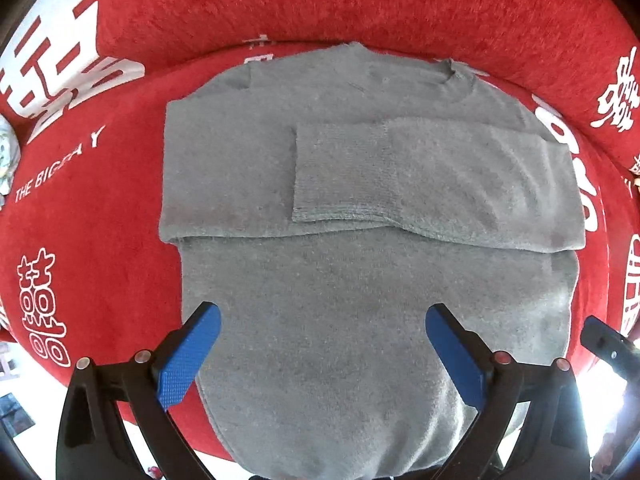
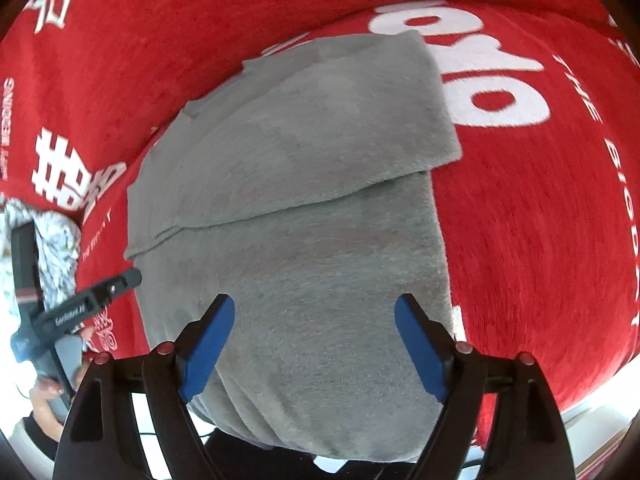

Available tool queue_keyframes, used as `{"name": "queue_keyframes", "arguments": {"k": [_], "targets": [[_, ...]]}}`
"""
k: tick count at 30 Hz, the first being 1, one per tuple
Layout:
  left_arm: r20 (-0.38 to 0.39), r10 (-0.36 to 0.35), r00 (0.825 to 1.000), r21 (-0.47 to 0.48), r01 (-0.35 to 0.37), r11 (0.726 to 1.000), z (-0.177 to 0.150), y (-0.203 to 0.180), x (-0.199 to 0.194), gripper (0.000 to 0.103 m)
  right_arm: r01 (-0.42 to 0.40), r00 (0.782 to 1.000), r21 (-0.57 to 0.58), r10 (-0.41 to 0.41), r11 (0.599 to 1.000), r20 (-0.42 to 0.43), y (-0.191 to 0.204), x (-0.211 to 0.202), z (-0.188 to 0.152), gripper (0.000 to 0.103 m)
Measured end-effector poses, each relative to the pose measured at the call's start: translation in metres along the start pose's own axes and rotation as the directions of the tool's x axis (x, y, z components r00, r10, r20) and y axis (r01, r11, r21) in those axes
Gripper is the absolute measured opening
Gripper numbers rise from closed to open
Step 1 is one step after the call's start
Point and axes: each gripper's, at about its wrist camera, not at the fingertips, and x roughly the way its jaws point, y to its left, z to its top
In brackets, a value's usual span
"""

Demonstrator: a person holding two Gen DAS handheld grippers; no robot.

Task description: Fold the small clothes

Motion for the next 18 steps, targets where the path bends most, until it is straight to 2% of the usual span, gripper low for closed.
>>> {"name": "queue_keyframes", "arguments": {"k": [5,18], "targets": [[-0.03,-0.043,0.999,0.016,0.043,0.999,-0.002,-0.008,0.004,0.103,-0.005,1.0,-0.016,0.005,1.0,-0.024,-0.001,0.001,0.006,0.085],[-0.06,0.0,0.998,0.025,0.001,1.0,-0.014,-0.044,0.009,0.103,-0.031,0.995,0.036,0.034,0.999,-0.097,-0.027,0.008,0.021,0.085]]}}
